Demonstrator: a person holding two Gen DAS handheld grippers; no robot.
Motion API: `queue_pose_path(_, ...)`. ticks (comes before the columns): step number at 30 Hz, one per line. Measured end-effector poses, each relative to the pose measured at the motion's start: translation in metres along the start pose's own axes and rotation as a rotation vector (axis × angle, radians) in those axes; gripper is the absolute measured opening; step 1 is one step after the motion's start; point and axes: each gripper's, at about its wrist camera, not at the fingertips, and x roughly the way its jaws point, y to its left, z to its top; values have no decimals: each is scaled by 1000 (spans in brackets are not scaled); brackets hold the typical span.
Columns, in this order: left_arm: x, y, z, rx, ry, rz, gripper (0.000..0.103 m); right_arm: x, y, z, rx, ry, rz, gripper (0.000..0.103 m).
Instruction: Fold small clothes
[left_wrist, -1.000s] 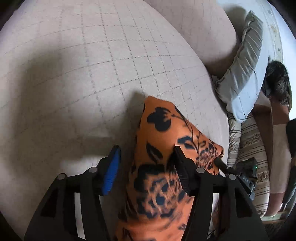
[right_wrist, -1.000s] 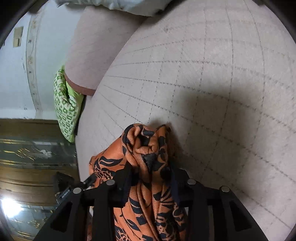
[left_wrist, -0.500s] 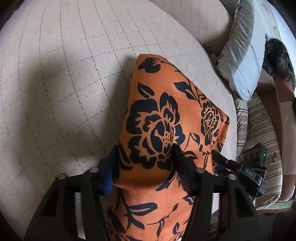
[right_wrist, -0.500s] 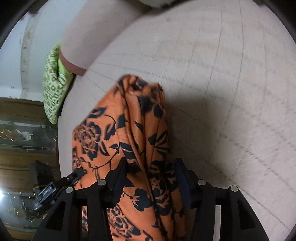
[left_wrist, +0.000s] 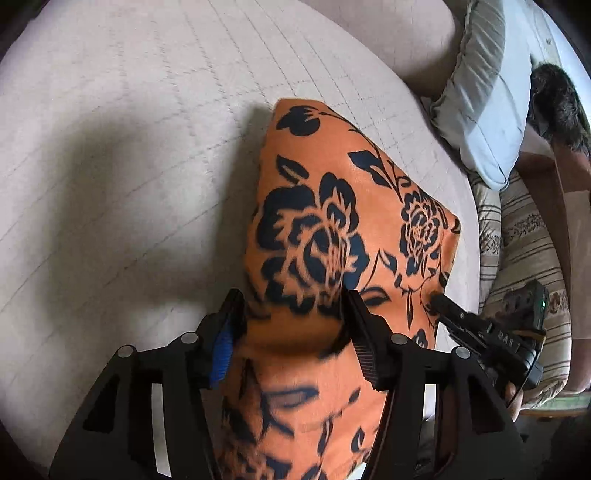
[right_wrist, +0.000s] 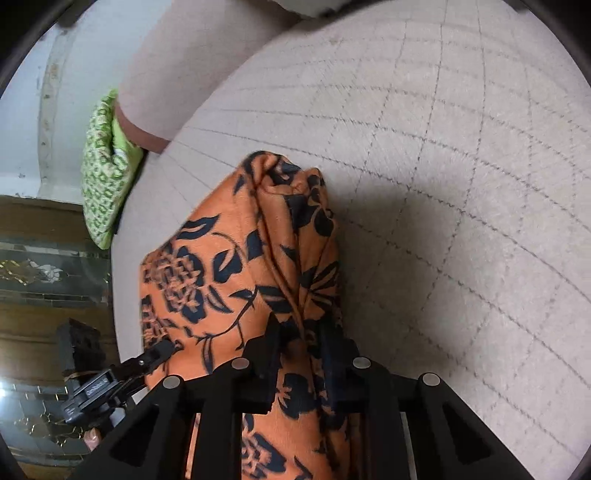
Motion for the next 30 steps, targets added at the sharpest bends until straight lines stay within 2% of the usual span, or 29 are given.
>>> queue_pose_path(3,-14,-3,-14,27,-30,37,56,-12,-3,-20,27,-31,55,21)
queue_pose_path(5,-20,-6,-26,48,-46,70,56,-12,-2,-34,52,-34,102,27)
queue_pose_path(7,-26,-5,-41,59,-60,87,57,-14,-2,-50,54,-41,122,44)
queue_pose_path(12,-19,6,-77,60,-56,59,56,-2,3,-72,0,-14,79,47)
queue_pose_path(13,-16,5,-78,67,-60,59,50,0,0,-73,-11,-15,67,44)
queue_pose_path(14,-15,3,-79,86,-78,71,48,3,-1,-73,-18,-14,43,39)
queue_pose_path(16,-12,-1,-79,116,-90,89,47,3,-8,-71,-10,-6,5,13)
queue_pose_path(17,-12,-2,-80,110,-92,89,47,1,-10,-69,-1,-10,-16,9)
queue_pose_path(21,-12,-4,-84,99,-108,107,49,2,-11,-70,-30,-2,-49,9)
queue_pose_path(24,-23,-4,-91,105,-115,112,50,-12,8,-85,-129,-60,-140,9)
queue_pose_path(27,-46,2,-114,120,-172,103,51,-35,19,-109,-182,-111,-188,9)
queue_pose_path(29,-52,13,-126,105,-192,108,60,-47,18,-126,-190,-149,-172,12)
queue_pose_path(30,-51,20,-130,80,-192,106,60,-50,16,-135,-176,-147,-147,17)
